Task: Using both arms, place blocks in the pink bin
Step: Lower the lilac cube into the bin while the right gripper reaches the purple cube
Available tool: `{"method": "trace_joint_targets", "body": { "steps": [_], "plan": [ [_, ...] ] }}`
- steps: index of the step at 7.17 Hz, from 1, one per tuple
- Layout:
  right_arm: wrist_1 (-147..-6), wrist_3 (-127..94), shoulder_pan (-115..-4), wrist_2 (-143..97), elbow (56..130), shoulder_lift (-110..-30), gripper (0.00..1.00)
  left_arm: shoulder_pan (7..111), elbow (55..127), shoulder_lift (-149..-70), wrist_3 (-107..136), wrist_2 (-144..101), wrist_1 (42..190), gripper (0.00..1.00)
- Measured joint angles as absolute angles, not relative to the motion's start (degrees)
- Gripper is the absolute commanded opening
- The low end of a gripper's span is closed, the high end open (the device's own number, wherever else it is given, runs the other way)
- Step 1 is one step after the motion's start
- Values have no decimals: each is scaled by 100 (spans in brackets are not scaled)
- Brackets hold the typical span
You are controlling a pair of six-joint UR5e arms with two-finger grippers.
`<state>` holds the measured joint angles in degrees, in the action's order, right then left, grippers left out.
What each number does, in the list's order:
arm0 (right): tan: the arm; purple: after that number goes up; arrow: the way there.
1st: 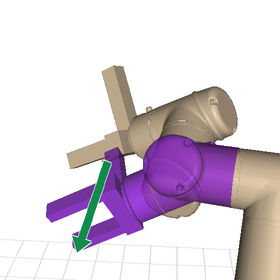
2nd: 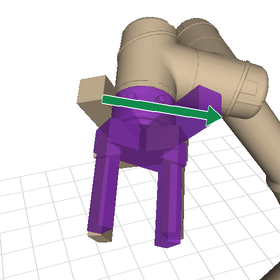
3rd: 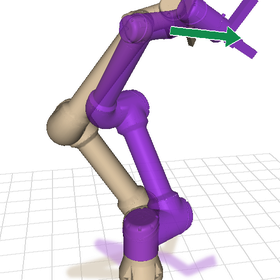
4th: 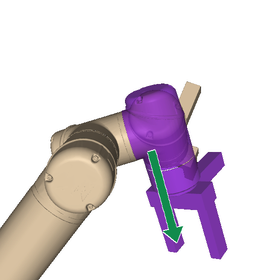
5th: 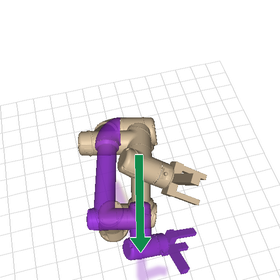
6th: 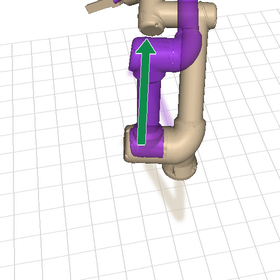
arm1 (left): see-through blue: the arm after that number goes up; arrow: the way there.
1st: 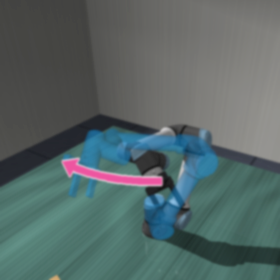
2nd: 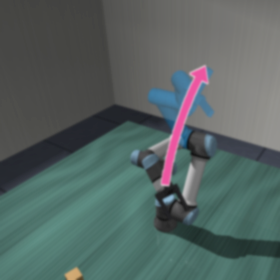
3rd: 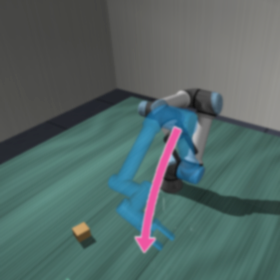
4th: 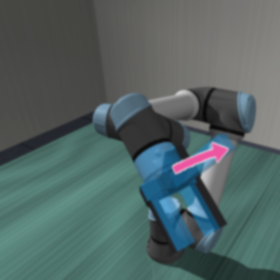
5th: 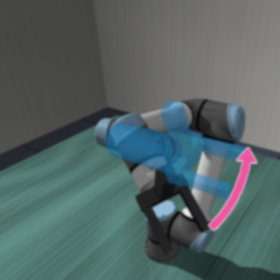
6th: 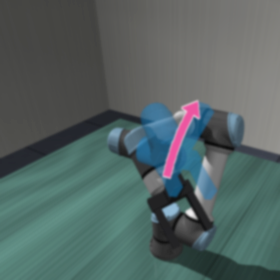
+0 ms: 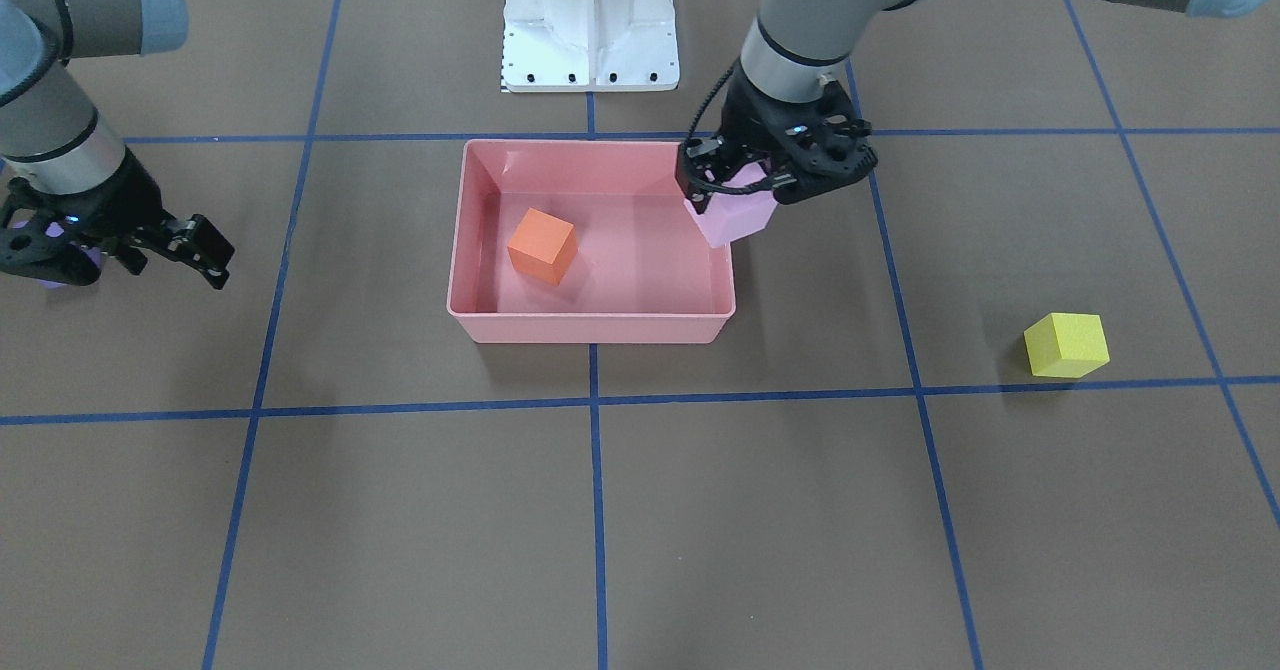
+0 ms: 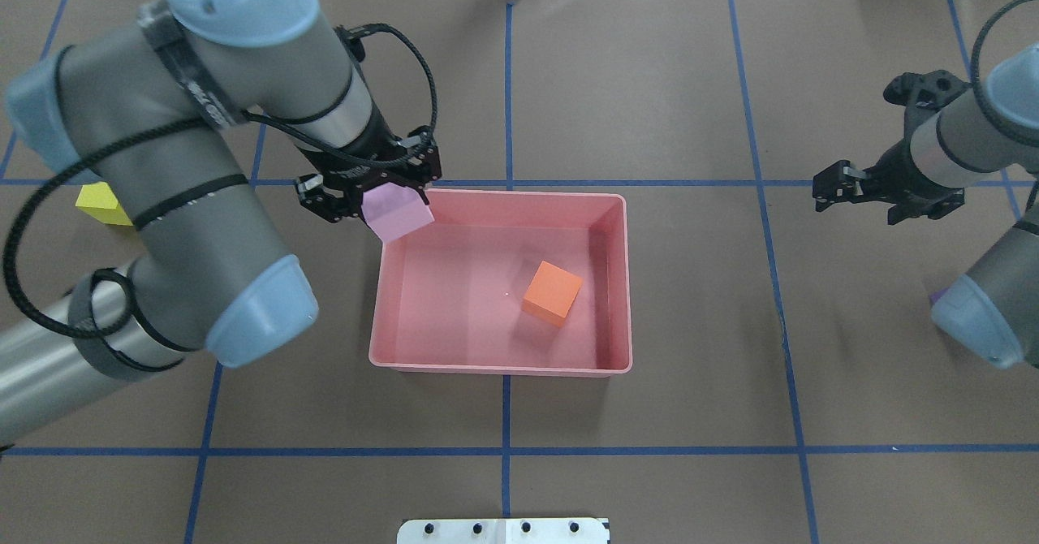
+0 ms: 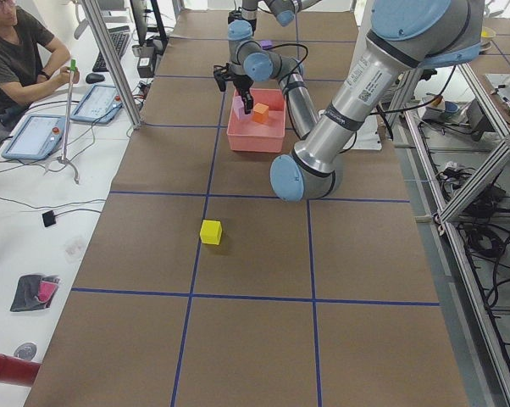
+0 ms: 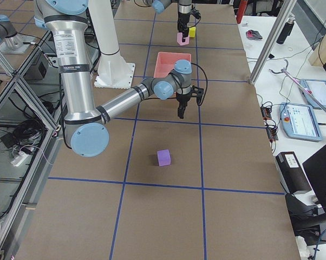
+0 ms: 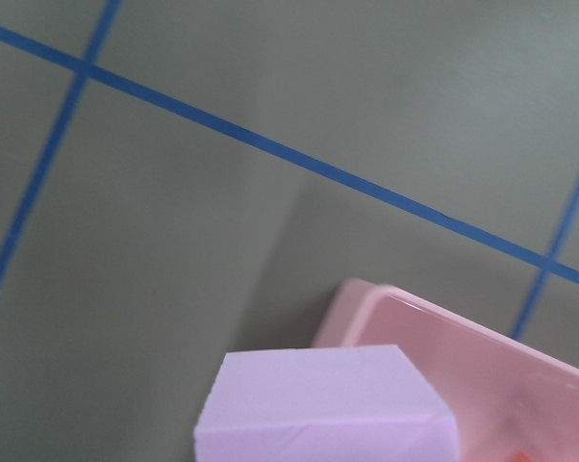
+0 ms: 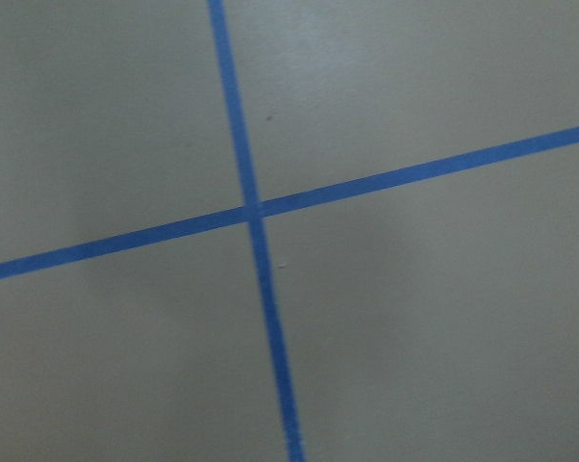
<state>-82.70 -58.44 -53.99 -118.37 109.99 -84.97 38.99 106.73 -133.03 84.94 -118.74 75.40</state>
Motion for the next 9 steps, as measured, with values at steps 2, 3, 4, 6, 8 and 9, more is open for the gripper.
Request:
{"method": "trace_joint_targets", "body": {
  "steps": [2, 3, 4, 6, 8, 9],
  "plan": [
    [-8265, -5259, -5665, -11878, 11006, -8900, 100, 3229, 10215, -13580, 8623, -11168, 7612, 0],
    [-8259, -5006, -5733, -11891, 11020, -9067, 100, 3064, 9874, -13648, 8636, -11041, 7792, 0],
    [-8184, -4757, -5785, -11899, 11022, -9256, 100, 2987, 9523, -13731, 8641, -10946, 7979, 0],
    [-7704, -4569, -5845, -11982, 10963, -9702, 100, 2934, 9139, -13801, 8638, -10852, 8111, 22],
    [-7338, -4527, -5852, -12028, 10880, -10114, 100, 2930, 9010, -13807, 8632, -10839, 8128, 52],
    [-6924, -4415, -5845, -12062, 10713, -10237, 100, 2931, 8982, -13808, 8631, -10838, 8129, 62]
  ]
}}
